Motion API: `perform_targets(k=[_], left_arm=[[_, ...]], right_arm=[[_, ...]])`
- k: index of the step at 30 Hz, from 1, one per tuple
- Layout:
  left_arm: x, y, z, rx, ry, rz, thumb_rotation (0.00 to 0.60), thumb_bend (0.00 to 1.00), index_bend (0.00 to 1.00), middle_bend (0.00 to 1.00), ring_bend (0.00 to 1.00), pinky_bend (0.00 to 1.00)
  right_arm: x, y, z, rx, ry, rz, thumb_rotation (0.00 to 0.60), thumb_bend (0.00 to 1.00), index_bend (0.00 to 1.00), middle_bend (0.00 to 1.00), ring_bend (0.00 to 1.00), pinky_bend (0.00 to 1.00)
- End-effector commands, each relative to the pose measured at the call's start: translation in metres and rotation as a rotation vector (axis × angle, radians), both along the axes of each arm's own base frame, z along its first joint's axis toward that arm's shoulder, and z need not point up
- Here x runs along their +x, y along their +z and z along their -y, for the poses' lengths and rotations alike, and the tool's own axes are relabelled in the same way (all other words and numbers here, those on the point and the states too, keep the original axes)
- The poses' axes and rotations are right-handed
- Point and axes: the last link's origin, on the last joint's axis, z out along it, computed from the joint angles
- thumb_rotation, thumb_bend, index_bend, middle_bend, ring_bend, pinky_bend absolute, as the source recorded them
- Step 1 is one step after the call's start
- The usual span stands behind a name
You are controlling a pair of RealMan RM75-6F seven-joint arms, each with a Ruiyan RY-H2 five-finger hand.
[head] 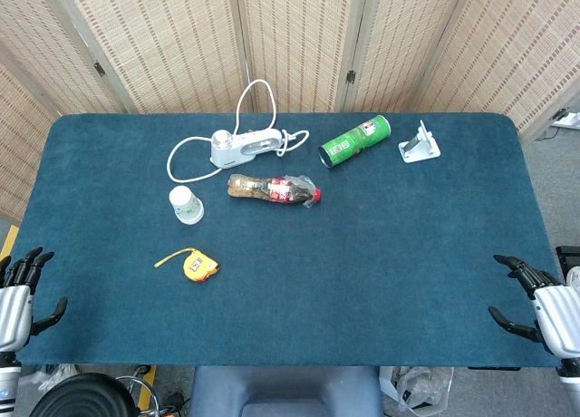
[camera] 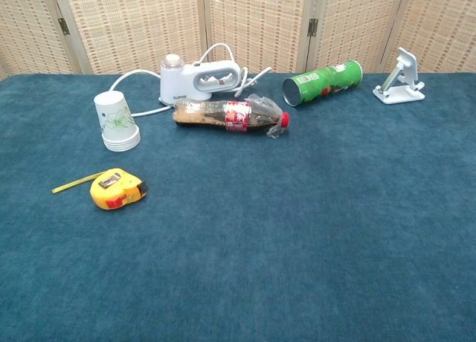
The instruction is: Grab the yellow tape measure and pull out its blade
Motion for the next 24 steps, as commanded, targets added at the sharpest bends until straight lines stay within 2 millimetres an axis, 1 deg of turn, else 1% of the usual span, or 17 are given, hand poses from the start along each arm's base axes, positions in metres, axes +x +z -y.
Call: perform_targets(k=[1, 7, 13, 19, 24], left_arm=[[0.000, 0.000, 0.000, 0.000, 0.001, 0.001, 0.600, 0.37, 0.17, 0.13, 0.15, 0.01], [0.001, -0.002, 0.000, -0.008, -0.001, 0.000, 0.600, 0.37, 0.17, 0.13, 0.15, 0.00], [0.004, -0.002, -0.003, -0.009, -0.019, 0.002, 0.600, 0.37, 0.17, 0.13, 0.15, 0.00], [0.018, -0.006, -0.018, -0.052, -0.100, -0.003, 0.600, 0.37, 0.17, 0.13, 0.15, 0.00], [0.036, -0.020, -0.034, -0.164, -0.195, -0.004, 0.600, 0.37, 0.17, 0.13, 0.15, 0.00]], right_arm=[[0.000, 0.000, 0.003, 0.003, 0.002, -0.005, 0.600, 0.27, 0.17, 0.27, 0.34, 0.34], [0.003, 0.000, 0.007, 0.007, 0.012, -0.007, 0.600, 0.27, 0.17, 0.27, 0.35, 0.34], [0.004, 0.005, 0.005, -0.011, 0.014, -0.005, 0.600, 0.27, 0.17, 0.27, 0.35, 0.34], [0.005, 0.009, 0.004, -0.025, 0.020, -0.007, 0.600, 0.27, 0.17, 0.27, 0.35, 0.34], [0.006, 0.011, 0.004, -0.030, 0.025, -0.011, 0.600, 0.27, 0.17, 0.27, 0.34, 0.34]])
